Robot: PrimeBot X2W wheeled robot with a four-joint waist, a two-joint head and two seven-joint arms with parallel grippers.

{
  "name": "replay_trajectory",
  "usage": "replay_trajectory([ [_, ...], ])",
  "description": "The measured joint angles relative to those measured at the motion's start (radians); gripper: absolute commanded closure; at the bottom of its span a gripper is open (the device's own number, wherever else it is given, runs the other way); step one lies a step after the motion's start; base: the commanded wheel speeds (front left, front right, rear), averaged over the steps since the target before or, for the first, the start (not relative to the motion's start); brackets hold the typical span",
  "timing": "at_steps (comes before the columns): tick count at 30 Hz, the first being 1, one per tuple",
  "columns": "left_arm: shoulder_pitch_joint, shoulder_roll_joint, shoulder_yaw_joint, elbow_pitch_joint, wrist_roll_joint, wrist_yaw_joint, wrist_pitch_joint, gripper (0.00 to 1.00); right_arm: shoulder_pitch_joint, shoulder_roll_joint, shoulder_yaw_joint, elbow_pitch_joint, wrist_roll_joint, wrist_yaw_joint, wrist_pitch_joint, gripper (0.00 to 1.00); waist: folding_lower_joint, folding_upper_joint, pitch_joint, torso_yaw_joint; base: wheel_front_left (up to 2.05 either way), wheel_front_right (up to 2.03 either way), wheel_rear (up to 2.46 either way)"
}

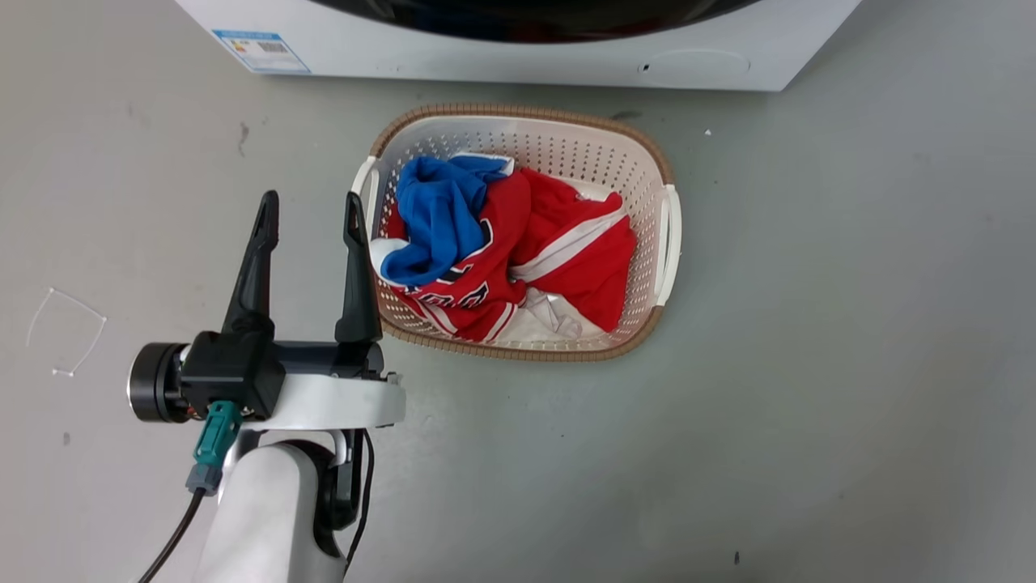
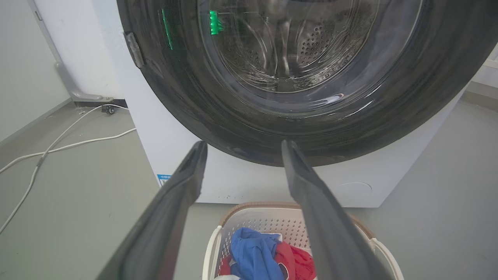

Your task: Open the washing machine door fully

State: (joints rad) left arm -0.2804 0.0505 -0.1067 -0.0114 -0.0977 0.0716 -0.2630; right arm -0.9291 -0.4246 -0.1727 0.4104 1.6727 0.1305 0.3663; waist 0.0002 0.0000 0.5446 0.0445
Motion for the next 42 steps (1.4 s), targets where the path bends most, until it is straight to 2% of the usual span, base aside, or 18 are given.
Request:
replay_trajectory([
  [11,-0.017,0.000,-0.016,-0.006,-0.012,0.008,0.000,0.00,-0.226,-0.010,0.174,0.114,-0.099,0.000,0.096,1.00,0.0000,0.0000,0.054,0.032,0.00,0.00,0.00],
  [21,-0.034,0.000,-0.026,-0.008,-0.025,0.016,0.000,0.00,-0.317,0.008,0.243,0.186,-0.156,0.000,0.137,1.00,-0.0001,0.0000,0.085,0.056,0.00,0.00,0.00],
  [28,-0.034,0.000,-0.028,-0.006,-0.028,0.025,0.000,0.00,-0.289,0.006,0.257,0.165,-0.155,0.000,0.174,1.00,-0.0001,0.0000,0.082,0.054,0.00,0.00,0.00],
  [42,-0.020,0.000,-0.006,0.014,-0.011,0.007,0.000,0.00,-0.086,0.019,0.279,0.042,-0.122,0.000,0.242,1.00,-0.0002,0.0000,0.009,0.020,0.00,0.00,0.00],
])
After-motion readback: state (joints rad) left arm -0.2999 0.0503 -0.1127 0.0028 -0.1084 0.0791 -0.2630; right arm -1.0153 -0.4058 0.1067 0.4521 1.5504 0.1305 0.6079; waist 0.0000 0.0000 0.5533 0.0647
